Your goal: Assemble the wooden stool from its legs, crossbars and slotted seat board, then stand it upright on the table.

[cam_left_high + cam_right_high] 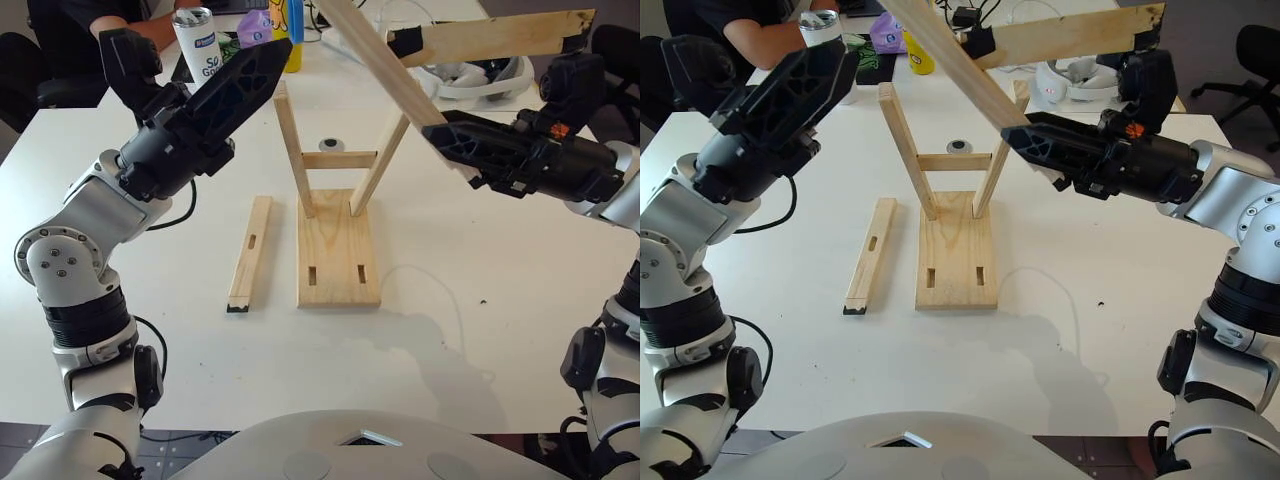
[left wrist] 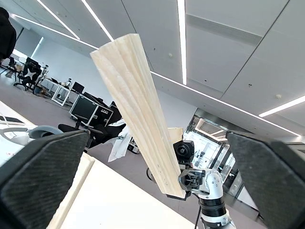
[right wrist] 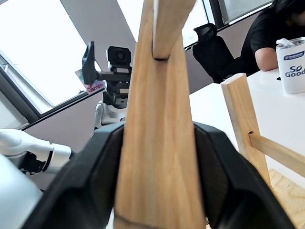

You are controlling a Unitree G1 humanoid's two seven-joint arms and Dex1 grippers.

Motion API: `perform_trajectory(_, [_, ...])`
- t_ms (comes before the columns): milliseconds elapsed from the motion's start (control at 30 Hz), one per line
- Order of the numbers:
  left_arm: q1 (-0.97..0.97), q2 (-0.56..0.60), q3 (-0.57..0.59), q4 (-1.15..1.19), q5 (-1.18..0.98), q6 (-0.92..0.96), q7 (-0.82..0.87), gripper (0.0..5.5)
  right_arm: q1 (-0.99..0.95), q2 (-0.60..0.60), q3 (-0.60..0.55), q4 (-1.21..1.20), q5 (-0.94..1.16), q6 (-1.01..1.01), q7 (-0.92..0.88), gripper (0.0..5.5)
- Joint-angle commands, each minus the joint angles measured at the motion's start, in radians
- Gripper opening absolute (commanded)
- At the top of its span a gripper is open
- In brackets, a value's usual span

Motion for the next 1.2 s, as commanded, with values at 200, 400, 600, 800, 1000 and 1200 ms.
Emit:
perform_trajectory(200, [0.001, 0.029, -0.009, -0.006, -0.022, 0.011, 0.001, 5.32, 0.026, -0.075, 0.059, -0.014, -0.035, -0.011, 0.112, 2.07])
perform_trajectory(400, [0.045, 0.040, -0.006, -0.033, -0.006, 0.006, 0.002, 5.32, 0.096, -0.155, 0.088, -0.024, -0.131, -0.050, 0.173, 2.07])
perform_trajectory(600, [0.133, 0.068, 0.036, -0.087, 0.015, -0.019, 0.010, 5.32, 0.263, -0.302, 0.154, -0.009, -0.333, -0.169, 0.310, 2.07])
perform_trajectory(800, [0.171, 0.074, 0.038, -0.123, 0.016, -0.040, 0.020, 5.32, 0.429, -0.397, 0.215, 0.049, -0.532, -0.329, 0.413, 2.07])
perform_trajectory(1000, [0.193, 0.074, 0.025, -0.145, 0.018, -0.054, 0.027, 5.32, 0.464, -0.386, 0.247, 0.168, -0.687, -0.469, 0.407, 2.07])
perform_trajectory(1200, [0.205, 0.061, -0.001, -0.167, 0.022, -0.070, 0.049, 5.32, 0.459, -0.286, 0.259, 0.186, -0.803, -0.554, 0.262, 2.07])
